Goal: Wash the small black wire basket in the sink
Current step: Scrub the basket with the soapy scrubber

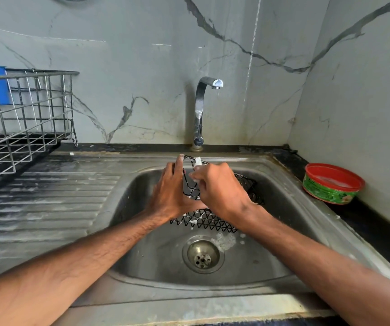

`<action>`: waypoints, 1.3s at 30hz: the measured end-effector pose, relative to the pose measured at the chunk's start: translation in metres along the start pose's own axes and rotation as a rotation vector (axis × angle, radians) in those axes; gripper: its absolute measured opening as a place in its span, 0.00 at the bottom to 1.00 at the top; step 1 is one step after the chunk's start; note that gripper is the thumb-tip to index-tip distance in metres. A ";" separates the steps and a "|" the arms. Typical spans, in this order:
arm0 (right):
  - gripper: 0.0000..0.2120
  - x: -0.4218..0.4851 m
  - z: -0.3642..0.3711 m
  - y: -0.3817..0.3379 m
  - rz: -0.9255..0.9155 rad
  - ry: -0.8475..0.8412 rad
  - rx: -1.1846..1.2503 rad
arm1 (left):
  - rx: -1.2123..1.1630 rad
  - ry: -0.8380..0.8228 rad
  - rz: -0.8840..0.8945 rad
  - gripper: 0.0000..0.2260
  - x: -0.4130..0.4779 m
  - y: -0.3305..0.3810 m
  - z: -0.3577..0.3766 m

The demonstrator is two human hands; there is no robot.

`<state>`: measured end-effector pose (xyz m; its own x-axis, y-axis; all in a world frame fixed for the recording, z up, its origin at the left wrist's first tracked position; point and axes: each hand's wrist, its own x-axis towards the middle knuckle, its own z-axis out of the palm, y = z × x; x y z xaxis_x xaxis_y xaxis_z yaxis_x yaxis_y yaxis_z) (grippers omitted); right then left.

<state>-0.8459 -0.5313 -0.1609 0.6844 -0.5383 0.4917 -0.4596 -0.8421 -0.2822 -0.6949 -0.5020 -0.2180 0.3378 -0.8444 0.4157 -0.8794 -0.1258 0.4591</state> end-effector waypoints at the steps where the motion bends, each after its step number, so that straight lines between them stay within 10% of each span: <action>1: 0.11 -0.001 -0.001 -0.001 -0.020 -0.014 0.006 | -0.004 -0.003 -0.006 0.68 0.000 0.000 0.000; 24: 0.17 0.007 -0.013 0.100 0.293 -0.056 -0.056 | -0.049 0.001 -0.193 0.68 0.002 -0.005 -0.004; 39: 0.20 0.007 -0.003 0.037 0.002 -0.071 0.034 | 0.010 0.006 -0.110 0.69 -0.001 -0.001 -0.004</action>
<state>-0.8601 -0.5656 -0.1652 0.7226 -0.5400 0.4316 -0.4425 -0.8410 -0.3113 -0.6929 -0.4984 -0.2158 0.4342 -0.8220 0.3684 -0.8403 -0.2222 0.4945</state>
